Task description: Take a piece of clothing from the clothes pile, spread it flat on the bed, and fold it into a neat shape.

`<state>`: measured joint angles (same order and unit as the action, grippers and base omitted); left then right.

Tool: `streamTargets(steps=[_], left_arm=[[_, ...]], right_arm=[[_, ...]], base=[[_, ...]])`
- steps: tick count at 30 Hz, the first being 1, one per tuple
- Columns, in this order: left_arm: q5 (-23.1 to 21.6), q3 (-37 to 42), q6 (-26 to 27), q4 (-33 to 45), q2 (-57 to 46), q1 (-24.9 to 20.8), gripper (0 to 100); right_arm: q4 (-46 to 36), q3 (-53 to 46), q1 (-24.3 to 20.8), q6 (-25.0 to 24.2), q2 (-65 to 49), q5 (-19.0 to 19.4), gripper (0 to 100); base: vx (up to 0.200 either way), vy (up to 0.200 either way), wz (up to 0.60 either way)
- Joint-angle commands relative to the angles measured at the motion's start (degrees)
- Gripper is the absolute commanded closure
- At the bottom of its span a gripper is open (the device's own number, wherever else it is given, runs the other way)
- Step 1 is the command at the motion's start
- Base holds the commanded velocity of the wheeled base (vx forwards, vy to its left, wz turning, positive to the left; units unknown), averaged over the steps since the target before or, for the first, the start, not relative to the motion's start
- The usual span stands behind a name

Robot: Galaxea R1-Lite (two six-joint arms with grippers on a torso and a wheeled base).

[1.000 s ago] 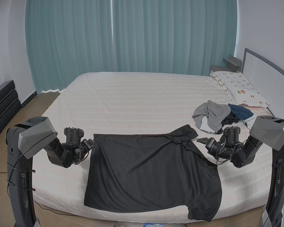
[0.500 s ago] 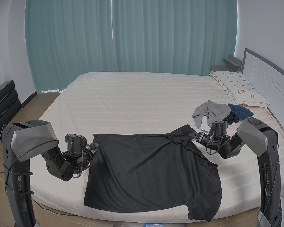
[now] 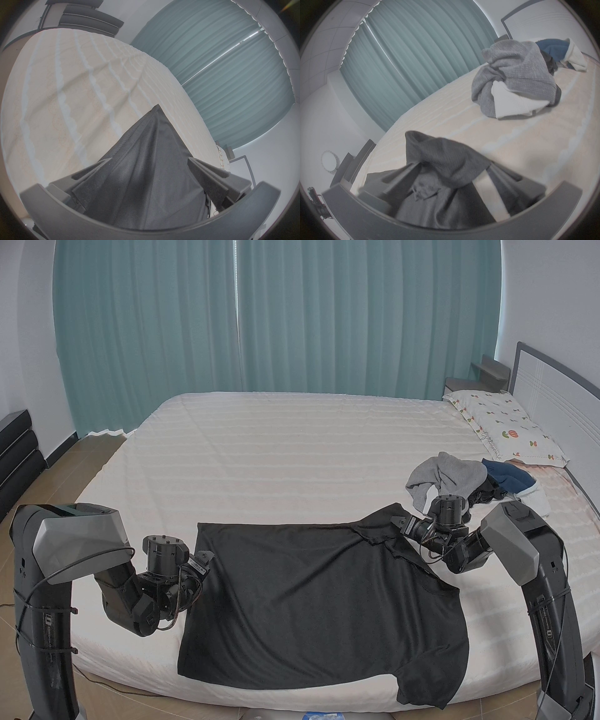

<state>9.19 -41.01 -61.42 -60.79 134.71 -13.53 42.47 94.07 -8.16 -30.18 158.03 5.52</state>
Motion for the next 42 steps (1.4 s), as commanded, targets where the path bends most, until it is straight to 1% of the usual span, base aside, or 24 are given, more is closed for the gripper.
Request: streamTargets(steps=[1, 2, 6, 8, 13, 20, 21, 24, 27, 29, 31, 32, 40, 42], left_arm=[[0.04, 1.63, 0.07, -1.52, 0.47, 0.0, 0], [0.04, 2.25, 0.07, -2.66, 0.47, 0.0, 0], [0.12, 2.6, 0.16, -3.89, 0.73, 0.0, 0], [0.04, 2.6, 0.07, -3.89, 0.73, 0.0, 0], [0.04, 2.6, 0.07, -3.89, 0.73, -0.09, 0], [0.12, 2.69, 0.07, -3.89, 0.82, -0.27, 0], [0.12, 2.69, 0.07, -3.89, 0.82, -0.27, 0], [0.12, 2.69, -0.02, -3.89, 0.82, -0.27, 0], [0.21, 2.69, -0.02, -3.89, 0.82, -0.36, 0], [0.21, 2.69, -0.02, -3.89, 0.82, -0.44, 0], [0.21, 2.69, -0.02, -3.89, 0.82, -0.44, 0], [0.21, 2.69, -0.02, -3.89, 0.82, -0.44, 0], [0.21, 2.69, -0.02, -3.89, 0.82, -0.44, 0], [0.12, 2.69, -0.02, -3.89, 0.82, -0.44, 0]], right_arm=[[0.24, 5.51, -0.02, 1.53, 3.08, -1.57, 100], [-0.28, 8.93, -0.02, 1.71, 3.25, -2.62, 100], [-1.16, 18.86, -0.19, 1.62, 5.36, -3.33, 100], [-1.69, 20.52, -0.46, 1.8, 6.86, -4.12, 100], [-0.81, 20.52, -1.25, 1.97, 6.94, -3.15, 100], [-0.81, 20.52, -2.39, 1.88, 7.65, -2.89, 100], [-0.9, 20.52, -2.48, 1.88, 7.74, -2.89, 0], [-0.81, 20.52, -2.57, 1.53, 8.61, -3.06, 0], [-2.39, 20.52, -2.04, 1.53, 8.44, -3.85, 0], [-4.33, 17.46, -1.25, 1.62, 6.77, -3.85, 0], [-4.5, 14.82, -0.72, 1.8, 4.75, -3.41, 0], [-4.15, 9.9, -0.37, 1.62, 1.49, -2.62, 0], [-2.75, -2.23, 0.77, 2.41, -6.59, 1.51, 0], [-2.83, -5.92, 0.77, 4.08, -8.17, 3.09, 0]], base=[[0.0, 0.0, 0.0], [0.0, 0.0, 0.0], [0.0, 0.0, 0.0], [0.0, 0.0, 0.0], [0.0, 0.0, 0.0], [0.0, 0.0, 0.0], [0.0, 0.0, 0.0], [0.0, 0.0, 0.0], [0.0, 0.0, 0.0], [0.0, 0.0, 0.0], [0.0, 0.0, 0.0], [0.0, 0.0, 0.0], [0.0, 0.0, 0.0], [0.0, 0.0, 0.0]])
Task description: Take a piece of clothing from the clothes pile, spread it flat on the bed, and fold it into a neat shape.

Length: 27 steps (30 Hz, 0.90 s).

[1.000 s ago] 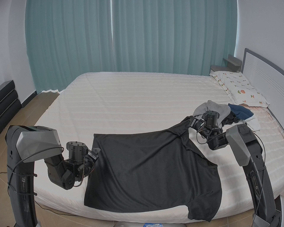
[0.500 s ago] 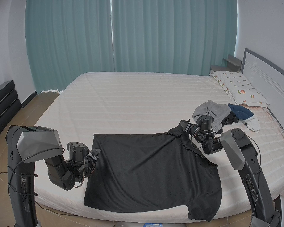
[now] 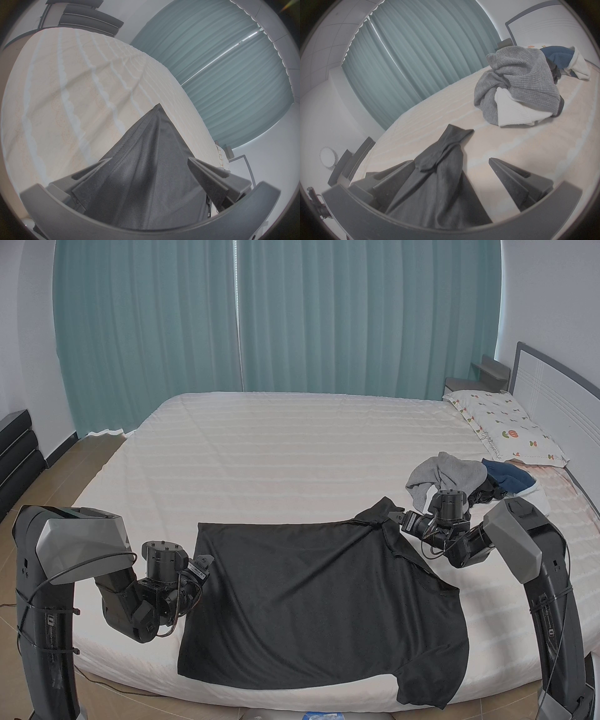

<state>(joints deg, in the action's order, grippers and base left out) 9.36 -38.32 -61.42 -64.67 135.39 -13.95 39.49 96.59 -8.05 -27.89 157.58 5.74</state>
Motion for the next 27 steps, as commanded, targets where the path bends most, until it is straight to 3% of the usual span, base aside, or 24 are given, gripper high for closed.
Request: streamTargets(steps=[1, 5, 13, 24, 27], left_arm=[[0.04, -0.01, -0.02, -0.02, 0.14, -0.03, 0], [0.04, -0.01, -0.02, -0.02, 0.14, -0.03, 0], [0.04, -0.01, 0.07, -0.02, 0.23, -0.03, 0], [0.04, -0.01, 0.16, -0.02, 0.23, -0.03, 0], [0.04, -0.01, 0.16, -0.02, 0.23, -0.12, 0]], right_arm=[[0.24, -9.84, 0.66, 3.02, -8.25, 3.57, 0], [0.24, -12.91, 0.58, 10.14, -8.25, 4.28, 0], [0.5, -14.41, -0.39, 18.58, -6.84, 3.75, 0], [0.07, -14.5, -0.83, 25.61, -3.94, 1.9, 0], [0.07, -13.44, -0.48, 27.01, -2.89, -0.47, 0]], base=[[0.0, 0.0, 0.0], [0.0, 0.0, 0.0], [0.0, 0.0, 0.0], [0.0, 0.0, 0.0], [0.0, 0.0, 0.0]])
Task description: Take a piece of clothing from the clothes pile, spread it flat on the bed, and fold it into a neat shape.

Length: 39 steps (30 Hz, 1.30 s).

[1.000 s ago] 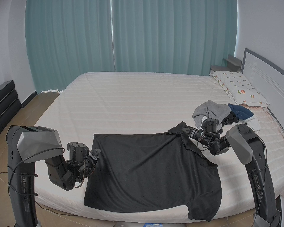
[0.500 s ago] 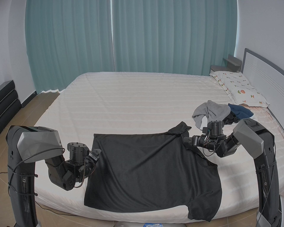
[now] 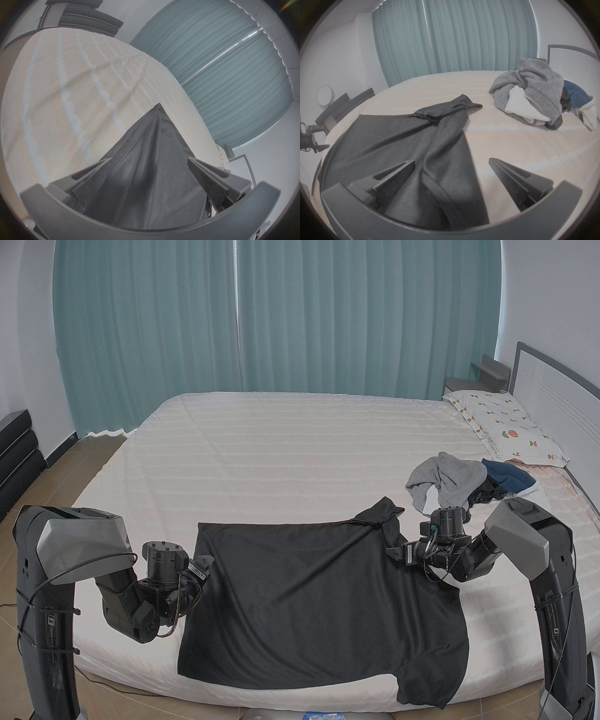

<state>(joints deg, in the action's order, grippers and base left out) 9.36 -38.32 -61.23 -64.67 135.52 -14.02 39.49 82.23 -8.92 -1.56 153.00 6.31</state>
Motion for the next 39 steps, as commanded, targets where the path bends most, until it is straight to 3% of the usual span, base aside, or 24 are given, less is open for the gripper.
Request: streamTargets(steps=[1, 18, 23, 24, 29, 39], left_arm=[[0.04, -0.01, -0.03, -0.02, 0.09, -0.04, 0], [0.04, -0.01, -0.03, -0.02, 0.09, -0.04, 0], [0.04, -0.01, -0.03, -0.02, 0.09, -0.04, 0], [0.04, -0.01, -0.03, -0.02, 0.09, -0.04, 0], [0.04, -0.01, -0.03, -0.02, 0.09, -0.04, 0], [0.04, -0.01, -0.03, -0.02, 0.09, -0.04, 0]], right_arm=[[0.07, 1.62, 0.57, 0.77, 1.95, -1.66, 0], [-0.29, 14.28, 10.68, -1.16, 5.81, -4.56, 0], [-0.55, 15.77, 10.94, -7.32, 5.46, -4.12, 0], [-0.55, 15.77, 10.77, -11.1, 5.11, -3.41, 0], [-0.46, 14.1, 9.63, -17.95, 3.18, 1.24, 0], [-0.02, 12.61, 6.37, -18.48, 4.14, 3.0, 0]], base=[[0.0, 0.0, 0.0], [0.0, 0.0, 0.0], [0.0, 0.0, 0.0], [0.0, 0.0, 0.0], [0.0, 0.0, 0.0], [0.0, 0.0, 0.0]])
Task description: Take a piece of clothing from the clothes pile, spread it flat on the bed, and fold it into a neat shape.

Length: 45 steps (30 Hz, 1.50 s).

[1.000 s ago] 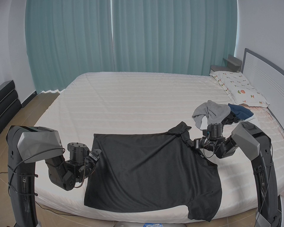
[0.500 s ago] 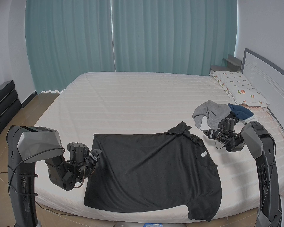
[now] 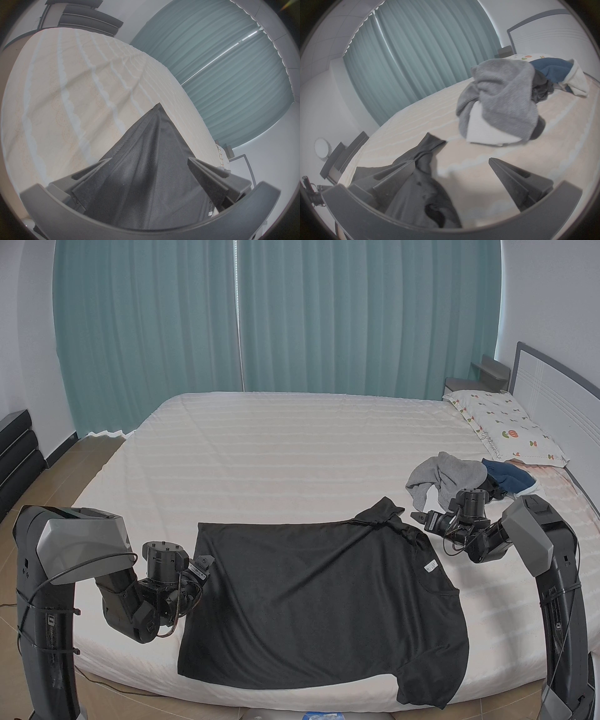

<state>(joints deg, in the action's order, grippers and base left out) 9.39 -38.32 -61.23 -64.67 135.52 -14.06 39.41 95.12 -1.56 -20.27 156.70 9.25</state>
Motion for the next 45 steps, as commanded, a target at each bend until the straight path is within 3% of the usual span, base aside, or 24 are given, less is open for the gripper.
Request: streamTargets(steps=[1, 11, 12, 29, 35, 36, 45], left_arm=[[0.02, -0.01, -0.03, -0.02, 0.09, -0.01, 0], [0.02, -0.09, 0.06, -0.02, 0.09, -0.27, 0], [0.02, -0.09, 0.06, -0.02, 0.18, -0.27, 0], [0.02, -0.09, 0.06, -0.02, 0.18, -0.36, 0], [0.02, -0.09, 0.06, -0.02, 0.18, -0.36, 0], [0.02, -0.09, 0.06, -0.02, 0.18, -0.36, 0], [0.02, -0.09, 0.06, -0.02, 0.18, -0.36, 0]], right_arm=[[0.05, -0.29, -1.43, 0.41, 0.89, -0.02, 0], [1.54, -0.82, -2.31, 1.9, 2.82, -0.2, 0], [1.81, -0.9, -2.04, 2.26, 2.82, -0.11, 100], [2.07, 2.26, 0.15, -0.47, 3.18, -0.46, 100], [1.72, 2.17, 0.07, -5.13, 2.21, 0.15, 100], [1.9, 2.08, -0.02, -5.22, 2.21, 0.15, 0], [1.46, 2.26, -1.6, -4.6, 2.74, 0.24, 0]], base=[[0.0, 0.0, 0.0], [0.0, 0.0, 0.0], [0.0, 0.0, 0.0], [0.0, 0.0, 0.0], [0.0, 0.0, 0.0], [0.0, 0.0, 0.0], [0.0, 0.0, 0.0]])
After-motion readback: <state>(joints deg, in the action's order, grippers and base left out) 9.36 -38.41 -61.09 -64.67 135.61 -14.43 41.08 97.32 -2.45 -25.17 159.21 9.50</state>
